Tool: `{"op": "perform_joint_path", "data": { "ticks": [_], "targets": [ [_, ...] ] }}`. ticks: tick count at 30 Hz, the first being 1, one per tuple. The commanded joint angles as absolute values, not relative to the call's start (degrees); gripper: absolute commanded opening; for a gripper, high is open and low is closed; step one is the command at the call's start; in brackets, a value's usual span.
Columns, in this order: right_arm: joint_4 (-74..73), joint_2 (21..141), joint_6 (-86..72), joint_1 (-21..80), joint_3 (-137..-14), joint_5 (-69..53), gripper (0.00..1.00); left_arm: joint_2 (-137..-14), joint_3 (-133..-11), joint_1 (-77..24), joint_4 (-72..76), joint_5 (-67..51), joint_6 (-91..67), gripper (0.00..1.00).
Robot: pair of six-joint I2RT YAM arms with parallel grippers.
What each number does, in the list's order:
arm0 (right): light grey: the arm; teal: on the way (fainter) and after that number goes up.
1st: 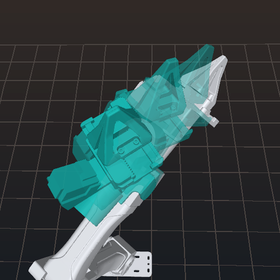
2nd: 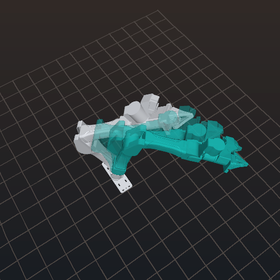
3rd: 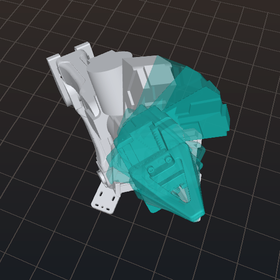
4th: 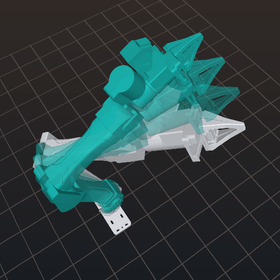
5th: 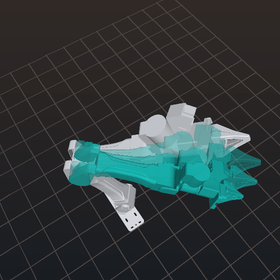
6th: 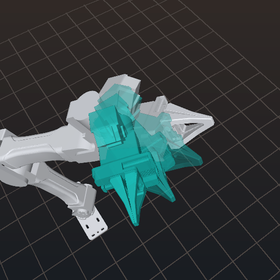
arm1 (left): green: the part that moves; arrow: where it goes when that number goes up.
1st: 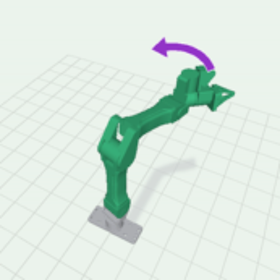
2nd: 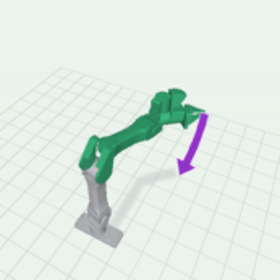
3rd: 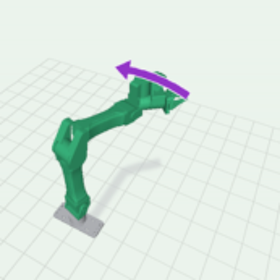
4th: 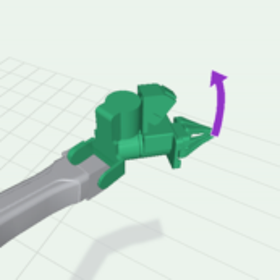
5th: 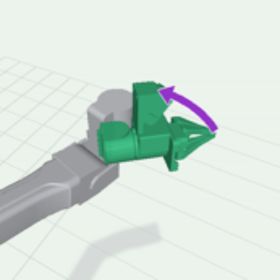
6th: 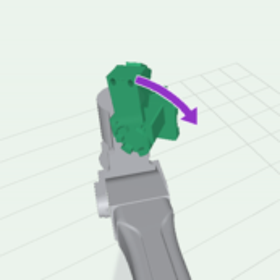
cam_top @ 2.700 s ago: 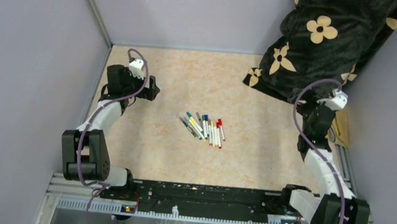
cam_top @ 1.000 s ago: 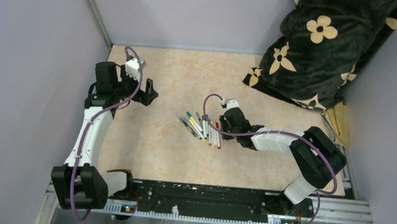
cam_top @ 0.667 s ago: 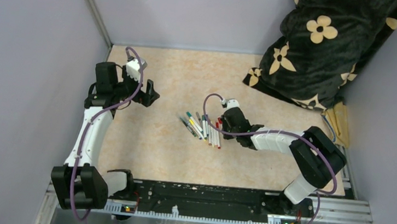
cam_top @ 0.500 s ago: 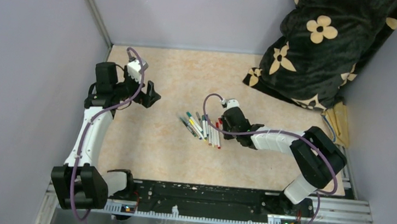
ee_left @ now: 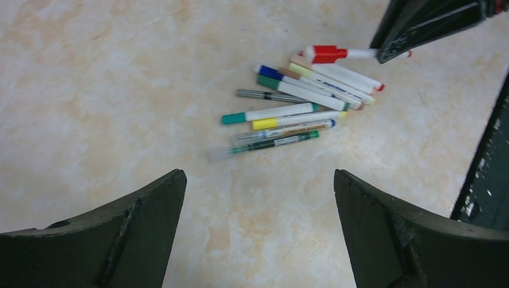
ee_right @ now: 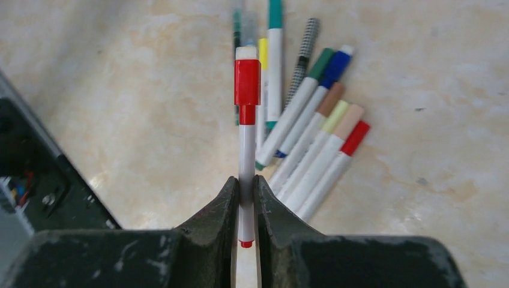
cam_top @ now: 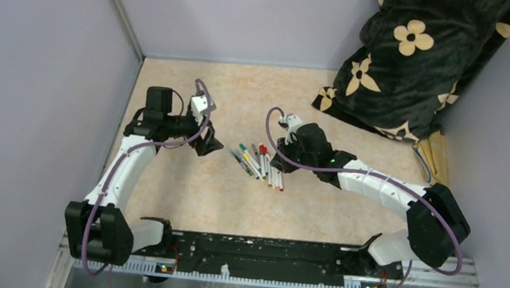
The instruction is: Open the pen caps
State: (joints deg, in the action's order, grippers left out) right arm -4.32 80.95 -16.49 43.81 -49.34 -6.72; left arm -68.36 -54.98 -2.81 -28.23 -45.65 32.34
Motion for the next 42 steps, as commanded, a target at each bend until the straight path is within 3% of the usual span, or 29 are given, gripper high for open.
{"op": "perform_joint_path", "data": {
  "ticks": [1, 7, 16, 31, 36, 38, 41, 42],
  "targets": [
    [-6.46, 81.77, -15.59, 43.56, -53.33, -24.51, 0.0, -68.31, -54.44, -8.69, -36.53, -52.29, 44.48, 0.99],
    [-8.41, 85.68, -14.67, 43.04, -57.63, -38.25, 0.0, -66.48, -54.05, -14.7, -42.85, -52.04, 55.98, 0.99],
    [-5.89, 91.76, -18.37, 43.04, -62.26, -48.17, 0.0, -67.45, -54.11, -17.89, -44.49, -49.56, 58.9, 0.98],
    [-1.01, 94.53, -22.12, 43.06, -63.38, -51.05, 0.0, -67.68, -55.72, -21.41, -51.5, -49.4, 63.36, 0.67],
    [-1.4, 94.29, -21.97, 43.03, -63.35, -50.95, 0.0, -67.68, -56.16, -22.54, -51.21, -47.1, 64.11, 0.46],
    [-1.3, 94.14, -22.24, 43.0, -63.37, -50.89, 0.0, -67.52, -55.97, -22.95, -50.48, -46.24, 64.26, 0.33],
    [0.78, 94.25, -24.02, 42.99, -62.95, -51.07, 0.0, -67.16, -55.52, -23.76, -49.36, -45.2, 64.23, 0.03],
    [2.2, 94.31, -24.81, 43.0, -62.69, -51.14, 0.07, -66.97, -55.4, -23.89, -48.82, -45.15, 63.98, 0.0]
  ]
}}
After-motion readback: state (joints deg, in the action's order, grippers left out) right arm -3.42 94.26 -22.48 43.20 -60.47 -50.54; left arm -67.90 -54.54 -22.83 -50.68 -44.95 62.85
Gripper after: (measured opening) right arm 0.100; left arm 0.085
